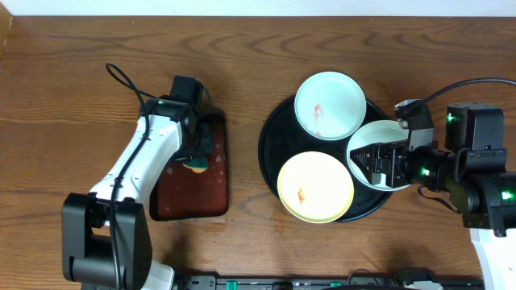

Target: Clean dirty plates on tray and stack at the side

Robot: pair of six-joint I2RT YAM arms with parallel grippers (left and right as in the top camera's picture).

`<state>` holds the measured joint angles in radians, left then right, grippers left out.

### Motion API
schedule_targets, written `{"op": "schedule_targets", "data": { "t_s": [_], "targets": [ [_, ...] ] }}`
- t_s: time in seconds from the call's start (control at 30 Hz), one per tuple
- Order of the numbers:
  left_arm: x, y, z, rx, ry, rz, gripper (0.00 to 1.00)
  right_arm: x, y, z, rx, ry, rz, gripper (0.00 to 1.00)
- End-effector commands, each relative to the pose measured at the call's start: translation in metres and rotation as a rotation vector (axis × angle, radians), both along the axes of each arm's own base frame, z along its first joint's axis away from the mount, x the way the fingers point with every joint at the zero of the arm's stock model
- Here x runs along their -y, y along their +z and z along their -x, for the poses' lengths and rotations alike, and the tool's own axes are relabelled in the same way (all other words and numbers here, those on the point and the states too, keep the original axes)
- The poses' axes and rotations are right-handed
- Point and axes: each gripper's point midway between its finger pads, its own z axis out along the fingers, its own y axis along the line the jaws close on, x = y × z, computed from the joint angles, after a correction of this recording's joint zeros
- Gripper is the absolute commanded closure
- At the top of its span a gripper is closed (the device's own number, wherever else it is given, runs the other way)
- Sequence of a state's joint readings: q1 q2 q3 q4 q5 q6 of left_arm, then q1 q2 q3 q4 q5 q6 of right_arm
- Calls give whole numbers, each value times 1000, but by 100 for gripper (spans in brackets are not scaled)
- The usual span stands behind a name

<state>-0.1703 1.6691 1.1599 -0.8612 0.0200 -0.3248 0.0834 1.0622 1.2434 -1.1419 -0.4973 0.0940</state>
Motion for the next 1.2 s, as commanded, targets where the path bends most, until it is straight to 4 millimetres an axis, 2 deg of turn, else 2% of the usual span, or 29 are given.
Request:
{"op": "schedule_targets", "data": {
  "t_s": [0.0, 1.17],
  "targets": [
    [-1, 4, -2, 8, 0, -4, 92, -1, 5, -1, 21, 12, 8, 17],
    [-2, 3, 1, -6, 0, -6, 93, -1, 6, -1, 25, 12, 7, 16]
  ]
}}
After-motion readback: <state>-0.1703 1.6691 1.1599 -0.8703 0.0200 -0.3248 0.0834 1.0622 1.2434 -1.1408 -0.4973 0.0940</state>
